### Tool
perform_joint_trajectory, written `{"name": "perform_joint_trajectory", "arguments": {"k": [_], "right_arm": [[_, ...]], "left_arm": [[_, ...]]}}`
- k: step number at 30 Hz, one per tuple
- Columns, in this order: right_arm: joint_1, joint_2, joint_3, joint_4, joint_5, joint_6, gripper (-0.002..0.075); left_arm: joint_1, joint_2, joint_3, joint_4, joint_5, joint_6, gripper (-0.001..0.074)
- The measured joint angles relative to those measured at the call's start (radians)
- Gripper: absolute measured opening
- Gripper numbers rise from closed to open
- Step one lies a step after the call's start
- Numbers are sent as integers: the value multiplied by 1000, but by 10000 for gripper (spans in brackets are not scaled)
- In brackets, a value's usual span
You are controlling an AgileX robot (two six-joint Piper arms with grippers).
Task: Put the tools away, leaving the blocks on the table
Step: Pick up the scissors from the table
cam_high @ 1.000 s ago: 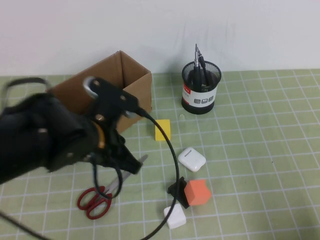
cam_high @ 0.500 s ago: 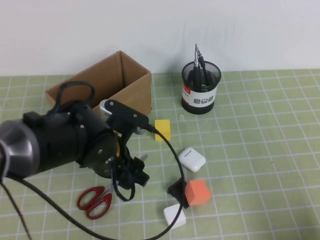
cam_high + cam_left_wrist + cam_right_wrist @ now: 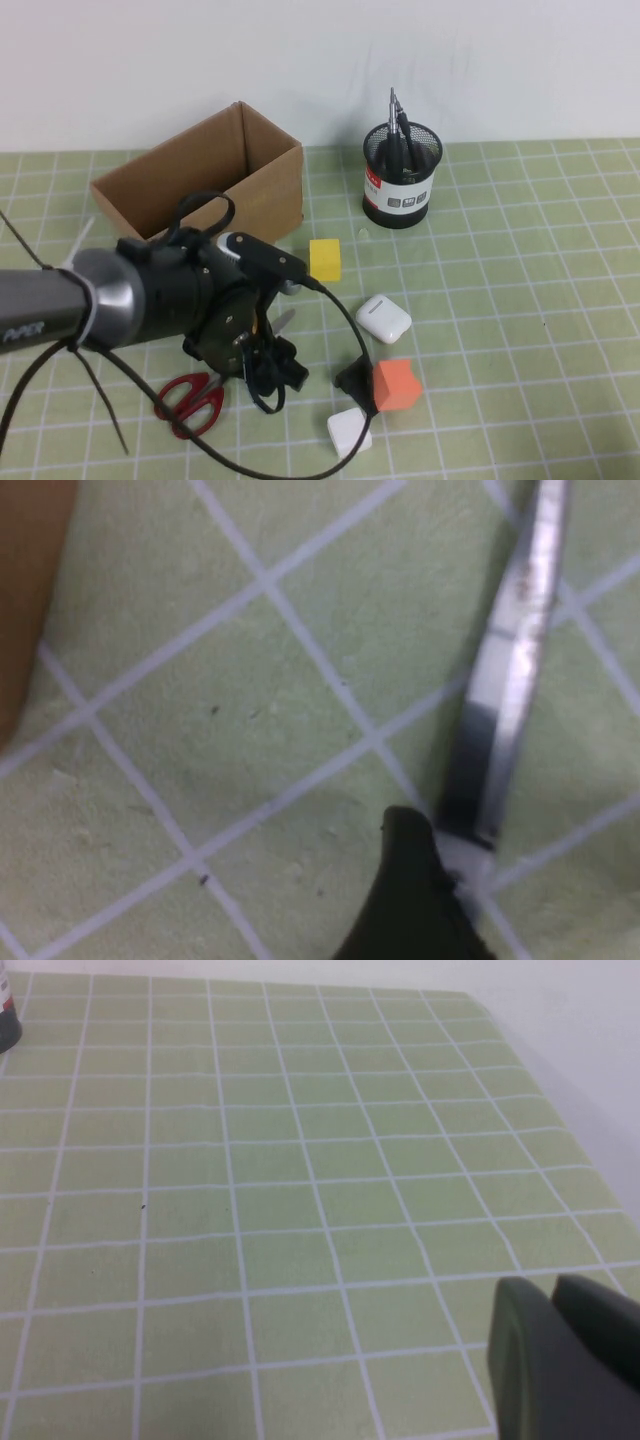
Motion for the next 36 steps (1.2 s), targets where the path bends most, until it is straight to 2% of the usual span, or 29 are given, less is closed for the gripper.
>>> {"name": "perform_joint_trajectory", "arguments": {"k": [7, 9, 12, 14, 21, 26, 36], "right_arm": [[0, 0, 0, 0, 0, 0, -7], [0, 0, 0, 0, 0, 0, -7], [0, 0, 0, 0, 0, 0, -7], [0, 0, 0, 0, 0, 0, -7], [0, 0, 0, 0, 0, 0, -7], [0, 0, 0, 0, 0, 0, -7], [0, 0, 0, 0, 0, 0, -7]], "left_arm": [[49, 25, -13, -90, 9, -6, 415], [62, 28, -18, -138, 11, 22, 347], [80, 30, -21, -164, 23, 81, 160], [84, 30, -21, -166, 25, 107, 88], [87, 24, -23, -175, 27, 150, 83], [89, -16, -44, -175, 110, 182, 83], [89, -269, -149, -152, 95, 459, 83]]}}
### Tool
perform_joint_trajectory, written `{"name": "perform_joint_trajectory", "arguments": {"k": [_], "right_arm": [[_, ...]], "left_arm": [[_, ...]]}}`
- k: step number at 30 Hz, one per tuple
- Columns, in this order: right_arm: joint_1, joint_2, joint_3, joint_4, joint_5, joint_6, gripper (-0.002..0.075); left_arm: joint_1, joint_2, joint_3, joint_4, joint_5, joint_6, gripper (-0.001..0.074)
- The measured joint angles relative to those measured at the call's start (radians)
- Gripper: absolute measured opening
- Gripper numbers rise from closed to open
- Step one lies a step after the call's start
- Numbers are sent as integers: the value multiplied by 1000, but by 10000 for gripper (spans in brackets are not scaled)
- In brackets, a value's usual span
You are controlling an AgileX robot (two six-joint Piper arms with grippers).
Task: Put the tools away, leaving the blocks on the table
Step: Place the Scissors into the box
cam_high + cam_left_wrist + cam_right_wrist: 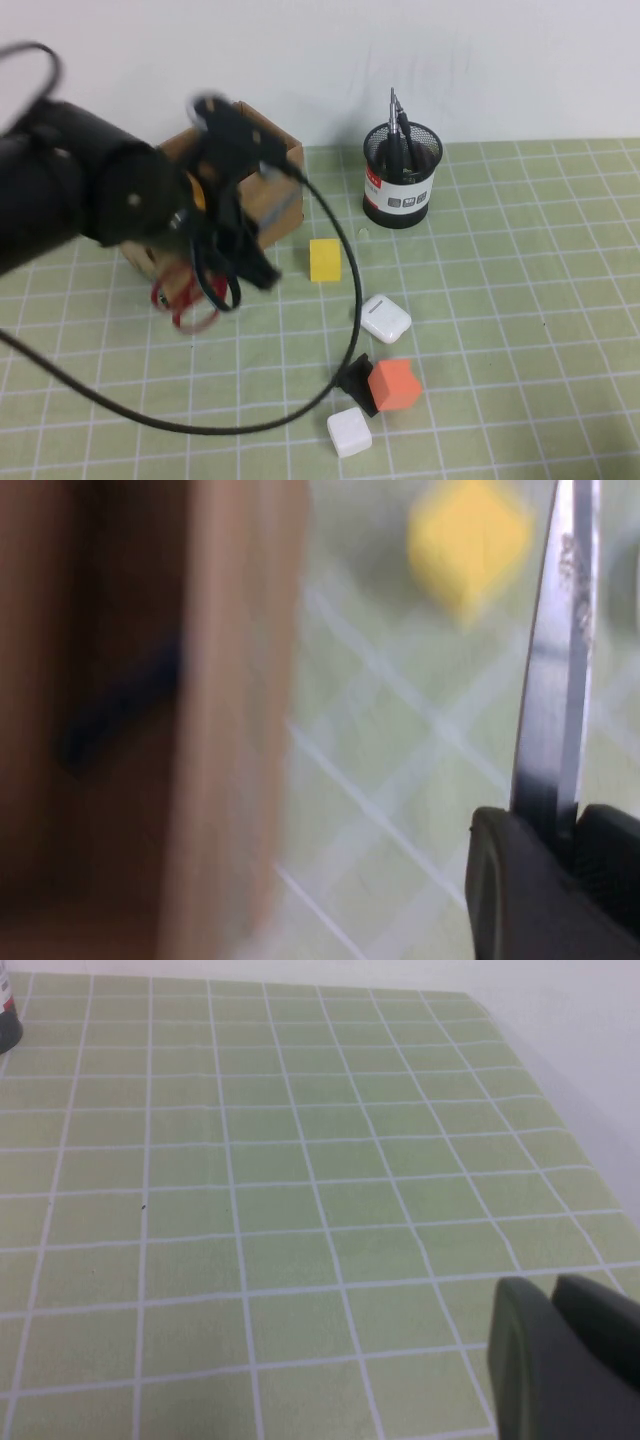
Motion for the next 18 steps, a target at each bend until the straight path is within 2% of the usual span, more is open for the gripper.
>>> {"name": "perform_joint_trajectory", "arguments": {"k": [6, 13, 18], "right_arm": [[0, 0, 0, 0, 0, 0, -7], [0, 0, 0, 0, 0, 0, -7], [0, 0, 0, 0, 0, 0, -7]], "left_arm": [[0, -68, -13, 265, -148, -41, 83], [27, -5, -13, 675, -205, -366, 82], [48, 54, -13, 801, -265, -498, 82]]}}
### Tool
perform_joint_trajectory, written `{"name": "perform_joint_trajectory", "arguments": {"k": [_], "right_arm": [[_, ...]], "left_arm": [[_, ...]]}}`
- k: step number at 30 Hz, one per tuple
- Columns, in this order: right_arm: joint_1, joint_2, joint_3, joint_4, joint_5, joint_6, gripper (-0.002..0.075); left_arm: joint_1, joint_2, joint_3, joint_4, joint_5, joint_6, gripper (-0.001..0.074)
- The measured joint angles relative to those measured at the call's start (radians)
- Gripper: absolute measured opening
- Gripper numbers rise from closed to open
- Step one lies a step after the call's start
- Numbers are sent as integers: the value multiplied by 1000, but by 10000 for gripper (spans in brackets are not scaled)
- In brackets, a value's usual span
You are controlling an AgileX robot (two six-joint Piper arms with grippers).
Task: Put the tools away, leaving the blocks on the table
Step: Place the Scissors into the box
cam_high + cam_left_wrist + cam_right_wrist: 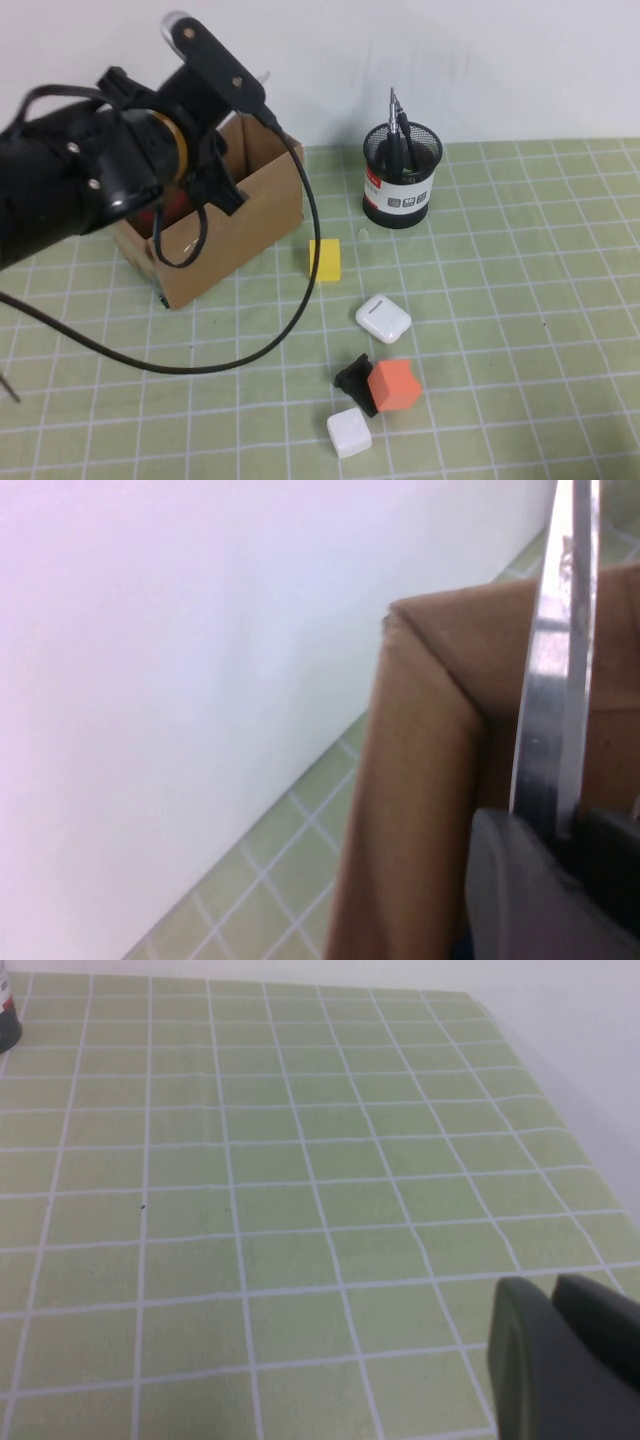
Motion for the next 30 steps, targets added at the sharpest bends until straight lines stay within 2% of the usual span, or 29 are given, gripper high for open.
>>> {"name": "perform_joint_trajectory", "arguments": {"k": [8, 15, 22, 25, 28, 30], "right_arm": [[0, 0, 0, 0, 0, 0, -7], [0, 0, 0, 0, 0, 0, -7], [0, 0, 0, 0, 0, 0, -7], [0, 0, 0, 0, 0, 0, -7], [0, 0, 0, 0, 0, 0, -7], [0, 0, 0, 0, 0, 0, -7]], "left_arm": [[0, 59, 0, 34, -23, -20, 89], [0, 64, 0, 99, 21, -28, 192], [0, 56, 0, 104, 112, -88, 205], [0, 13, 0, 77, 124, -131, 163], [0, -67, 0, 12, 128, -147, 69], [0, -129, 4, -24, 128, -149, 31]]}}
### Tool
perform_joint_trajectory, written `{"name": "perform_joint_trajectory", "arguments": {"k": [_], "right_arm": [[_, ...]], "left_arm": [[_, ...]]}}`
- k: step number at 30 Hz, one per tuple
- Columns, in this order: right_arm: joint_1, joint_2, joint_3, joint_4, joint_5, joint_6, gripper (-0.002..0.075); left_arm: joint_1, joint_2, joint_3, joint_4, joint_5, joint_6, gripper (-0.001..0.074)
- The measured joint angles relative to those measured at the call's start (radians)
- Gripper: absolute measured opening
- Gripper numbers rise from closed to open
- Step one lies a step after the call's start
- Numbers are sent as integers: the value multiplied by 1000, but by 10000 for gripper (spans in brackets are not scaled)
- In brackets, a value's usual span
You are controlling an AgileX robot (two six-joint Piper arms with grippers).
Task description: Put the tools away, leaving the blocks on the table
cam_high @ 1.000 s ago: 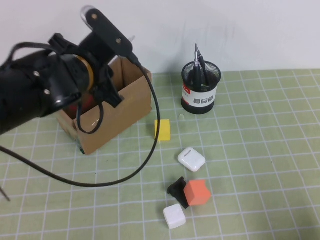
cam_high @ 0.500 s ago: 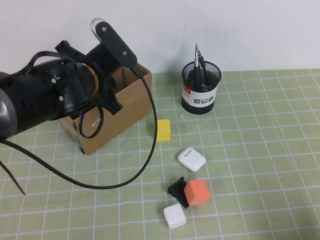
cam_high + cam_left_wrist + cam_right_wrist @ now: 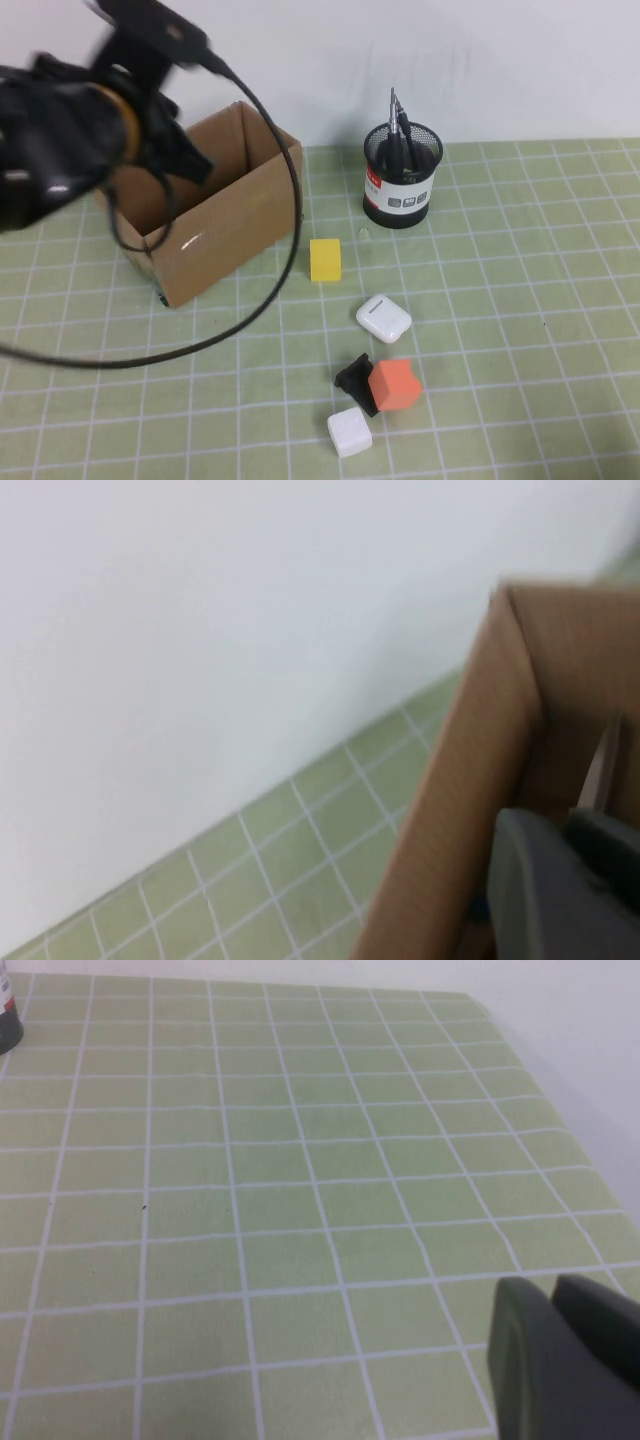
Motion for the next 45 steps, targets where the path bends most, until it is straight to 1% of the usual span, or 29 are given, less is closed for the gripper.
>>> {"name": "perform_joint_trajectory", "arguments": {"k": [4, 9, 15, 20, 23, 28, 32, 38, 43, 45], "right_arm": [[0, 0, 0, 0, 0, 0, -7], [0, 0, 0, 0, 0, 0, -7], [0, 0, 0, 0, 0, 0, -7], [0, 0, 0, 0, 0, 0, -7], [0, 0, 0, 0, 0, 0, -7], [0, 0, 0, 0, 0, 0, -7], [0, 0, 0, 0, 0, 0, -7], [0, 0, 0, 0, 0, 0, -7], [0, 0, 0, 0, 0, 0, -7], [0, 0, 0, 0, 0, 0, -7]], "left_arm": [[0, -146, 58, -40, -10, -1, 5], [0, -334, 169, -96, -12, -22, 0], [0, -553, 368, -291, -33, -9, 0], [0, -790, 514, -410, -26, 57, 0], [0, -935, 563, -432, 1, 75, 0], [0, -1118, 593, -442, 32, 75, 0], [0, -1175, 597, -444, 38, 73, 0], [0, -1177, 597, -444, 44, 72, 0], [0, -1177, 597, -444, 85, 72, 0], [0, -1177, 609, -429, 71, 72, 0]]}}
